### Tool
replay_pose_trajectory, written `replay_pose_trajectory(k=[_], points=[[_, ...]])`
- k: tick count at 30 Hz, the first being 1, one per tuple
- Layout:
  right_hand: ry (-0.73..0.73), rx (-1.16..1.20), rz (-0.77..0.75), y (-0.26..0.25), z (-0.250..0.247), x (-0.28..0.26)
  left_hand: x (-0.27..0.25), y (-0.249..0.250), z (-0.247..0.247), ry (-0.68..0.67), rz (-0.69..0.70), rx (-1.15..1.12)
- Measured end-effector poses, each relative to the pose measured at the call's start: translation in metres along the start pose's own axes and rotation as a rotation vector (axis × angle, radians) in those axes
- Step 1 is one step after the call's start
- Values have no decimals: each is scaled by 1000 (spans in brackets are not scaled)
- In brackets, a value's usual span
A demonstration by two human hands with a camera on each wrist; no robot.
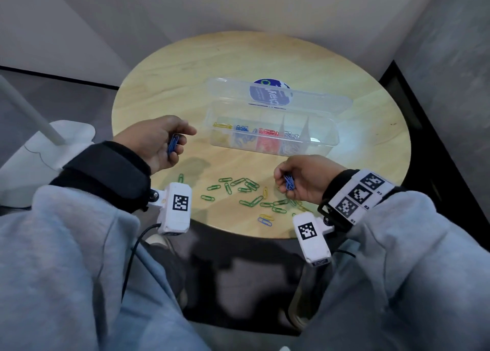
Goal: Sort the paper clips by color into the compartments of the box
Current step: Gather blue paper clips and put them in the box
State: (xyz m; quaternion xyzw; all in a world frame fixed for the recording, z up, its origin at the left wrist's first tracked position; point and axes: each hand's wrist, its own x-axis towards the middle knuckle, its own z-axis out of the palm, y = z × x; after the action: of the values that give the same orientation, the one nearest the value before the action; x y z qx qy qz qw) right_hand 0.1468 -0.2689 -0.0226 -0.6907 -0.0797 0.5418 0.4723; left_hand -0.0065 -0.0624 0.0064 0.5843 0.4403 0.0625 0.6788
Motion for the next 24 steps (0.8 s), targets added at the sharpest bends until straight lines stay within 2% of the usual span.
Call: replay_pose_trajectory(k=[2, 5, 6, 8, 12, 15, 21, 24], points=[[4, -257, -29, 2, 3, 1, 0, -1, 2, -9, -6, 18], [-50, -958, -109, 5, 7, -3, -1, -4, 10, -37, -15, 26], [-76, -1113, -132, 5, 10, -6, -1, -5, 13, -48, -20, 32], [-118, -1248, -166, 6, 18, -9, -1, -8, 20, -69, -32, 47], [-147, -1428, -216, 17, 32, -2, -1, -14, 30, -86, -52, 67], [-114, -1475, -255, 21, 35, 7, -1, -16, 36, -96, -59, 97], [-117, -1398, -268, 19, 34, 13, 1, -16, 42, -111, -62, 121], [-75, -1234, -262, 13, 29, 13, 2, -17, 46, -129, -66, 117]])
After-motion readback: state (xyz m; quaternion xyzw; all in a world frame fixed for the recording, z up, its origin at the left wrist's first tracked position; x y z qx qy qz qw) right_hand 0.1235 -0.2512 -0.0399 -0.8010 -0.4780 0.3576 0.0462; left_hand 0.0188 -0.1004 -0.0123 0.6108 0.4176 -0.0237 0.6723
